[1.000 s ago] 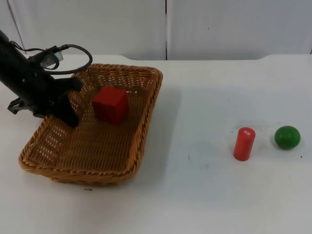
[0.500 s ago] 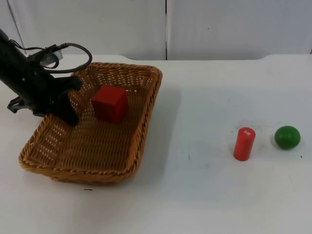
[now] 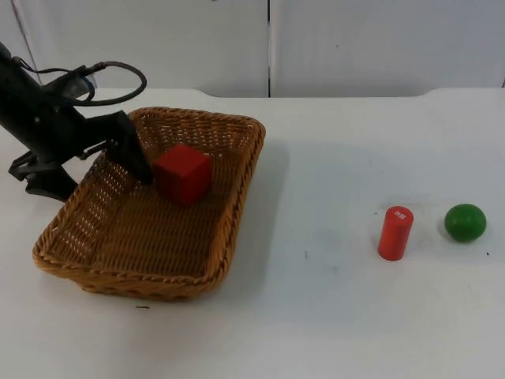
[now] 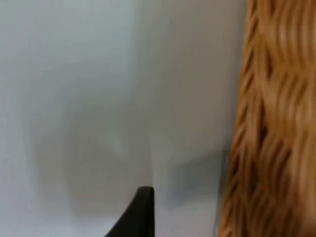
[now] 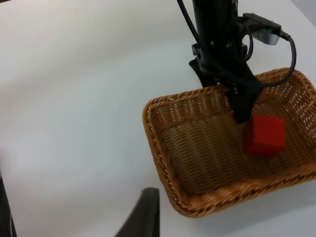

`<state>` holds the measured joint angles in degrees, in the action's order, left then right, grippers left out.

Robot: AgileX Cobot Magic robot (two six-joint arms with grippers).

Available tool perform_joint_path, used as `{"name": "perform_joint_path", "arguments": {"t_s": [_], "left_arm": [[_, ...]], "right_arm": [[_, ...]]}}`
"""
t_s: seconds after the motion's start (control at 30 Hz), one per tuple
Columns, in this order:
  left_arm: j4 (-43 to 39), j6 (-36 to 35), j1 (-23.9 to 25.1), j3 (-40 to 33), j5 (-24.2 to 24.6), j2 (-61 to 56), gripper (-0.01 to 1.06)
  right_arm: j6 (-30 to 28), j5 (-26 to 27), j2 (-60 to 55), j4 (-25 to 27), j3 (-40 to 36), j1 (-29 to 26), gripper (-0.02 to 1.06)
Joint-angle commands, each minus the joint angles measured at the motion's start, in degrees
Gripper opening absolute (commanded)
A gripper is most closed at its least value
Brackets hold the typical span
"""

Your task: Pick up the basket with the left hand and place the object to the left of the red cylinder into the basket with the right hand.

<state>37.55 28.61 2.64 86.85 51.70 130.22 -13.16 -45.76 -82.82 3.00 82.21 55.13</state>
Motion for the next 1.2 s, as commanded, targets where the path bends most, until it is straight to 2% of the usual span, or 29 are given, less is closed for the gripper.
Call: {"name": "perform_joint_path", "arguments": {"t_s": [0.0,0.2,0.23,0.37,0.47,0.6,0.8,1.07,1.17], "left_arm": [[0.39,-0.64,0.25,0.31,1.51,-1.52,0.98],[0.28,-2.38,0.25,0.31,9.25,-3.54,0.98],[0.28,-2.38,0.25,0.31,9.25,-3.54,0.98],[-4.09,-5.53,0.25,0.19,15.08,-6.54,0.98],[-5.20,-6.66,0.25,-0.28,16.75,-8.70,0.98],[-5.19,-6.96,0.25,-2.59,16.15,-13.04,0.98],[-7.25,-7.90,0.25,-8.75,16.35,-20.54,0.98],[-7.51,-7.90,0.25,-18.85,9.07,-31.82,0.98],[-7.77,-7.90,0.25,-21.31,7.71,-35.07,0.98]], "right_arm": [[-0.66,0.11,0.41,-0.37,0.00,-0.06,0.87],[-1.46,1.08,0.41,-0.37,0.00,-0.06,0.87],[-1.46,1.08,0.41,-0.37,0.00,-0.06,0.87],[-1.46,2.30,0.41,-0.37,0.00,-0.06,0.87],[-1.46,2.66,0.41,-0.82,0.00,-0.06,0.87],[-1.46,3.13,0.41,-1.38,0.00,-0.06,0.87],[-1.46,6.89,0.41,-1.38,0.00,-0.06,0.87],[-1.24,9.84,0.41,-1.38,0.00,-0.06,0.87],[-1.24,10.07,0.41,-1.38,0.00,-0.06,0.87]]}}
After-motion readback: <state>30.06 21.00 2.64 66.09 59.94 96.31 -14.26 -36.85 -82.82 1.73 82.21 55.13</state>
